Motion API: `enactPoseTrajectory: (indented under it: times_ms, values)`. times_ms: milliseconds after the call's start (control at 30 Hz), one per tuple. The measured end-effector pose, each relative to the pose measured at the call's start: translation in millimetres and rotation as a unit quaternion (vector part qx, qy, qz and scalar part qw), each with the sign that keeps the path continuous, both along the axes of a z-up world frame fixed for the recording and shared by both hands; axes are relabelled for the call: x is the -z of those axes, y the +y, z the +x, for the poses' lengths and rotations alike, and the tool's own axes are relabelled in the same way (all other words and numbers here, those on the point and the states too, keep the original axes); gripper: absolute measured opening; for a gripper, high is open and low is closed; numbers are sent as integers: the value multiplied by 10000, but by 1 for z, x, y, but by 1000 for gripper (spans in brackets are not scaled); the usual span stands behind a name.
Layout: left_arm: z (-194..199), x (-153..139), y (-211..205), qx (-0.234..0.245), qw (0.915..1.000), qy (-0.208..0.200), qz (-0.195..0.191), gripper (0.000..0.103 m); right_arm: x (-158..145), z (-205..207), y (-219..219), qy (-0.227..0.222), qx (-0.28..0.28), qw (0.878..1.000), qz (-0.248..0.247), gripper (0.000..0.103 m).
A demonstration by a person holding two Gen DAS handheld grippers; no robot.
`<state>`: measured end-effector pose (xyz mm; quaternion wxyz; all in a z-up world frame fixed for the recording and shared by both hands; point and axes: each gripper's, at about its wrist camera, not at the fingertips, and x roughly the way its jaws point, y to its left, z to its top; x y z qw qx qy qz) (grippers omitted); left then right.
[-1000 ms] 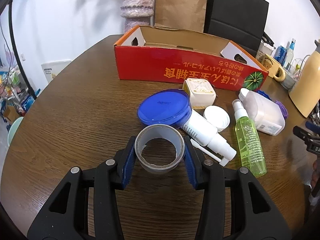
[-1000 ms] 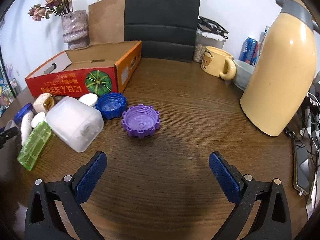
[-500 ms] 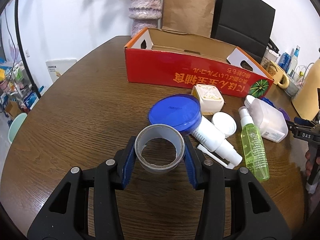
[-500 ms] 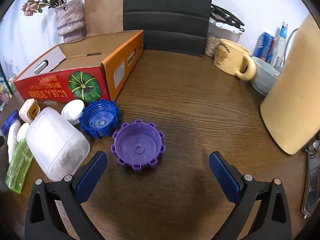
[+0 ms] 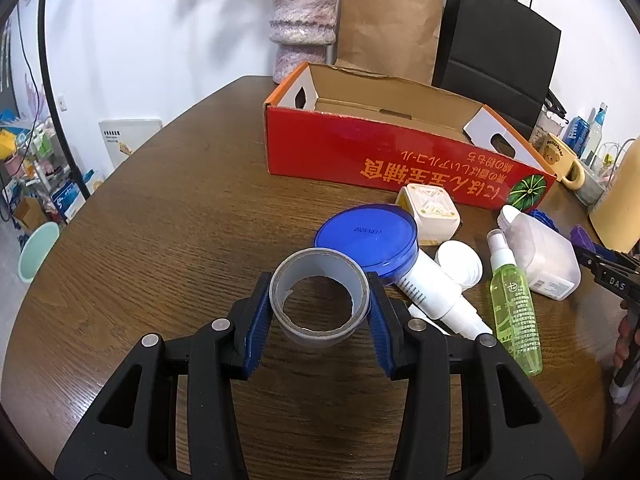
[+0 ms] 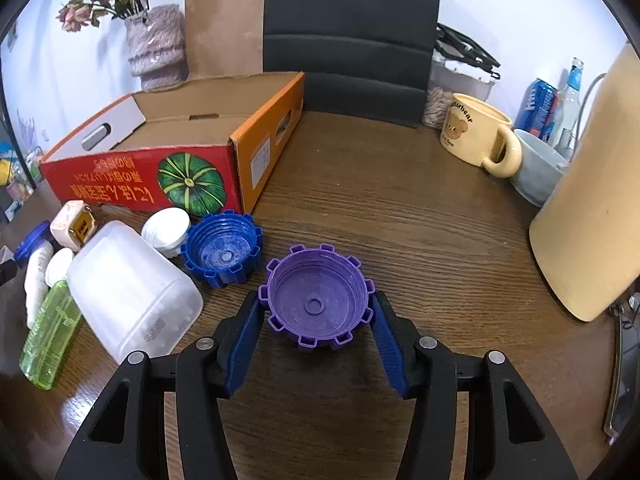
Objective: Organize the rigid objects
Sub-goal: 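Close the left gripper on the tape roll while the right gripper grasps the purple cap, then lift the tape roll and purple cap and carry both over the cardboard box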
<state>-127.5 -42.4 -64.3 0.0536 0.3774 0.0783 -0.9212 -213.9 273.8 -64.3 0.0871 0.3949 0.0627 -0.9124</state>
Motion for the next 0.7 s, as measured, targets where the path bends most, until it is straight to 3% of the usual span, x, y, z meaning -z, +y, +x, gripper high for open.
enactPoseTrajectory:
  times_ms: [300,700]
  values:
    - [5,-14,0,41,9998,206,-46,40,-25,23,3,423,149,9986,-283,58]
    - [8,-48,2,210,9979,595,-143,40,-51,47,-28,840,-122,9954,-444,58]
